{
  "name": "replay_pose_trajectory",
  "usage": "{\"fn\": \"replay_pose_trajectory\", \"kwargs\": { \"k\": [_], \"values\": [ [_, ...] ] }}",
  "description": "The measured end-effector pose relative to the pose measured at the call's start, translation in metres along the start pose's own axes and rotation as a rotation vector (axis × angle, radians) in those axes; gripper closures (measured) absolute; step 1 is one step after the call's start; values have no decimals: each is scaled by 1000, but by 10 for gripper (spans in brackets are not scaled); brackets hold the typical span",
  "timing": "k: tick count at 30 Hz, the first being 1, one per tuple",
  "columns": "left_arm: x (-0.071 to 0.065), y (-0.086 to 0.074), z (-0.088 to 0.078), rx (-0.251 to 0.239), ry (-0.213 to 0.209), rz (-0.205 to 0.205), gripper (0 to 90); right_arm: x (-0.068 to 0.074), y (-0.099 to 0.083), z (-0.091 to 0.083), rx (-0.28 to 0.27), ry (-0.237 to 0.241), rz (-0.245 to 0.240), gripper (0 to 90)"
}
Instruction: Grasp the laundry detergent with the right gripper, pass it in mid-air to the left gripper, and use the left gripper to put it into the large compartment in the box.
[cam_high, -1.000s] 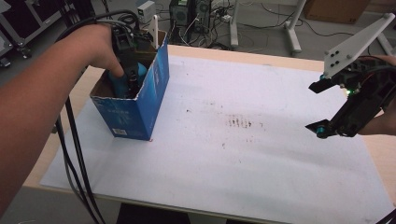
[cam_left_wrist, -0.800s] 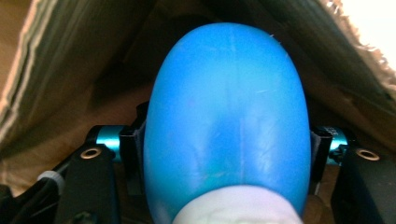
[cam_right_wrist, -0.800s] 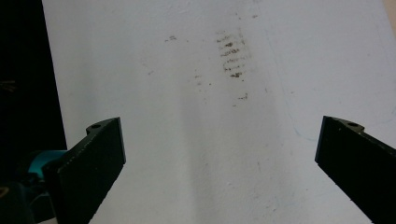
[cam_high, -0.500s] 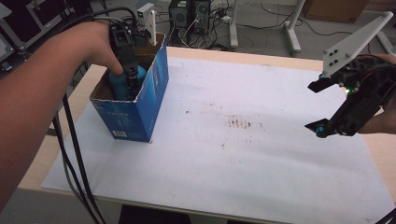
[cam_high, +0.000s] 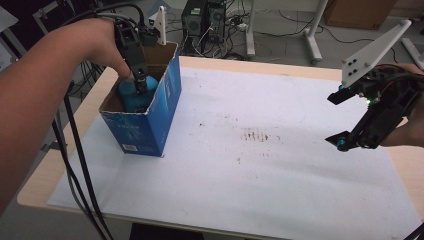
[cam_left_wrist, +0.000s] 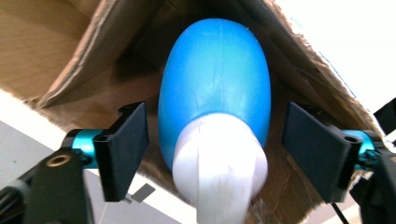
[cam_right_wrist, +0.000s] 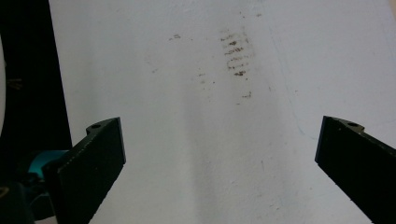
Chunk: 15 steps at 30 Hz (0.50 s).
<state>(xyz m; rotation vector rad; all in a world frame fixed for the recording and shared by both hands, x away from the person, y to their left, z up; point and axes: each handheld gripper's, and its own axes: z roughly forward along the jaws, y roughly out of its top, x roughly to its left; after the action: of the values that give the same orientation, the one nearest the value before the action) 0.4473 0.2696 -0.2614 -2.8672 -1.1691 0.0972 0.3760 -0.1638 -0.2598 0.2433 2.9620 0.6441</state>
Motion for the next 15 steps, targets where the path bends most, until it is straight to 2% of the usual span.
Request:
{"fn": "replay_pose_trajectory", "kwargs": {
  "k": [7, 15],
  "values": [
    [-3, -5, -19, -12, 21, -13, 187, -4, 1, -1, 6, 17, -5, 6],
    [-12, -6, -36, -29, 13, 48, 143, -8, 5, -4, 33, 31, -8, 6]
  ]
}}
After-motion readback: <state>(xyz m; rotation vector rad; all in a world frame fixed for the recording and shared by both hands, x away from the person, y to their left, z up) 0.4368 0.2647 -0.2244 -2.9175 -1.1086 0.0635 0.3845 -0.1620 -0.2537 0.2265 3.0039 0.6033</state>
